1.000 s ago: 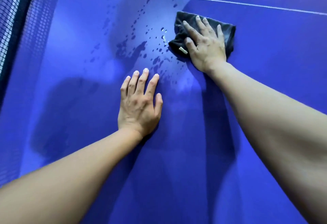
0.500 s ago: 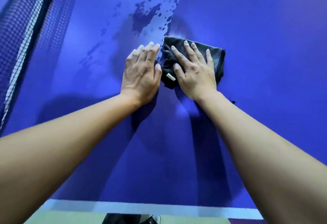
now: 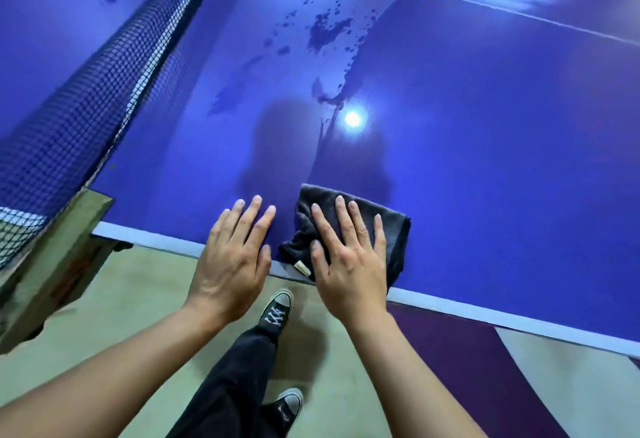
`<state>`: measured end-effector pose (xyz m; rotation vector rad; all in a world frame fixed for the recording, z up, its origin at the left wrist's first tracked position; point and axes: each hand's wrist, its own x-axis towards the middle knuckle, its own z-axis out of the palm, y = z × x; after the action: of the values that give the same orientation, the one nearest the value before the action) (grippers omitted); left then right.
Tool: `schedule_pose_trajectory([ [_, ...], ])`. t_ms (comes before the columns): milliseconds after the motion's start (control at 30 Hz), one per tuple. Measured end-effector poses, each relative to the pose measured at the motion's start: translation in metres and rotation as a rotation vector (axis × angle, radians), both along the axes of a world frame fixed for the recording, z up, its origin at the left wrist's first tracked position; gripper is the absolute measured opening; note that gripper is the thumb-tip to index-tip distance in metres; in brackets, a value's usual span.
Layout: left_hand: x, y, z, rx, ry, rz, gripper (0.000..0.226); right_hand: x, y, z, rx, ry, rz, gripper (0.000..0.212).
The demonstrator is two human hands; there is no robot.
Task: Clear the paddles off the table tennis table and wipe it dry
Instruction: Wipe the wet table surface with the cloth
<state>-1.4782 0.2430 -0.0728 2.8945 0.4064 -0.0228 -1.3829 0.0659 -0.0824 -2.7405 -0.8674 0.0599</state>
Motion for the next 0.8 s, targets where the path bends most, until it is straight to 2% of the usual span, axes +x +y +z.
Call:
schedule_pose_trajectory([
  [167, -0.008, -0.012, 0.006, -0.056, 0.020, 0.070, 0.061, -0.026, 0.012, 0.001, -0.011, -0.016, -0.105, 0.055],
  [433, -0.009, -0.011, 0.004, -0.116, -0.089, 0.133, 0.056, -0.004, 0.035, -0.001, 0.012, -0.035, -0.033, 0.055],
  [633, 0.015, 0.000, 0.008, -0.087, -0.215, 0.210, 0.036, 0.046, 0.056, -0.002, 0.022, -0.014, -0.033, 0.055],
  [800, 0.060, 0.027, 0.009, -0.088, -0.245, 0.235, 0.026, 0.102, 0.078, -0.005, 0.028, -0.027, -0.061, 0.054],
])
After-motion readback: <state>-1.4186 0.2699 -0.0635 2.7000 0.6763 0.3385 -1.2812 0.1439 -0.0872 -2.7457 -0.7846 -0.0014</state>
